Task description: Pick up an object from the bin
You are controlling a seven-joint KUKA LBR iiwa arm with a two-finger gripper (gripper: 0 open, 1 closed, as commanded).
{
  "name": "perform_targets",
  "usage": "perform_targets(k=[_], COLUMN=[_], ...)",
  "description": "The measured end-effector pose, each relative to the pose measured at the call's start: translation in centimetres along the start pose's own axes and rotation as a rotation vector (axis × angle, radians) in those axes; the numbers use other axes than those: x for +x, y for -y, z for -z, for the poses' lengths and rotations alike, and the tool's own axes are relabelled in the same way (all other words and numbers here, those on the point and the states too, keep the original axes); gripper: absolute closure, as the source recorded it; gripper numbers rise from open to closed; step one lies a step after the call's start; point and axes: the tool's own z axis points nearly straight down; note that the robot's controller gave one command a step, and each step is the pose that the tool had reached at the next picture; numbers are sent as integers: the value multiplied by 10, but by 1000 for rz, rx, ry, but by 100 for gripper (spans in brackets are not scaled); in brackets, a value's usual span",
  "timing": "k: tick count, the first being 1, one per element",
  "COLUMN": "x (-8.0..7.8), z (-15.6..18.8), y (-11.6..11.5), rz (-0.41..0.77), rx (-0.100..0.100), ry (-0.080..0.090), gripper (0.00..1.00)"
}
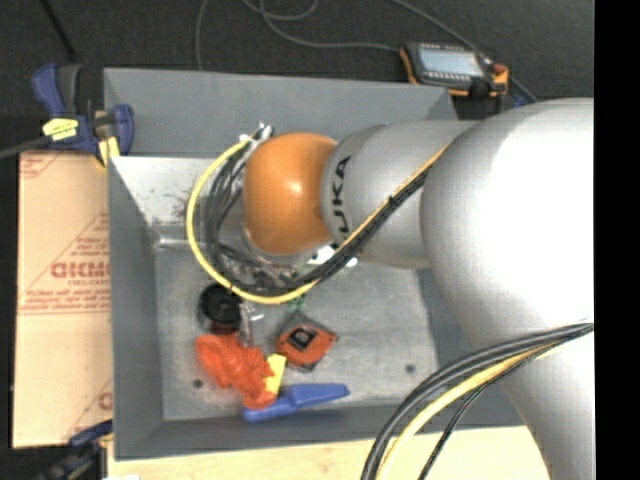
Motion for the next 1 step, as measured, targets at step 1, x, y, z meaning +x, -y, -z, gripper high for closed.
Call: perform_targets(k=[1], x=[-2], z=[-1], y=[3], rz=[67], rx=[3], ry=[10], gripper=[100])
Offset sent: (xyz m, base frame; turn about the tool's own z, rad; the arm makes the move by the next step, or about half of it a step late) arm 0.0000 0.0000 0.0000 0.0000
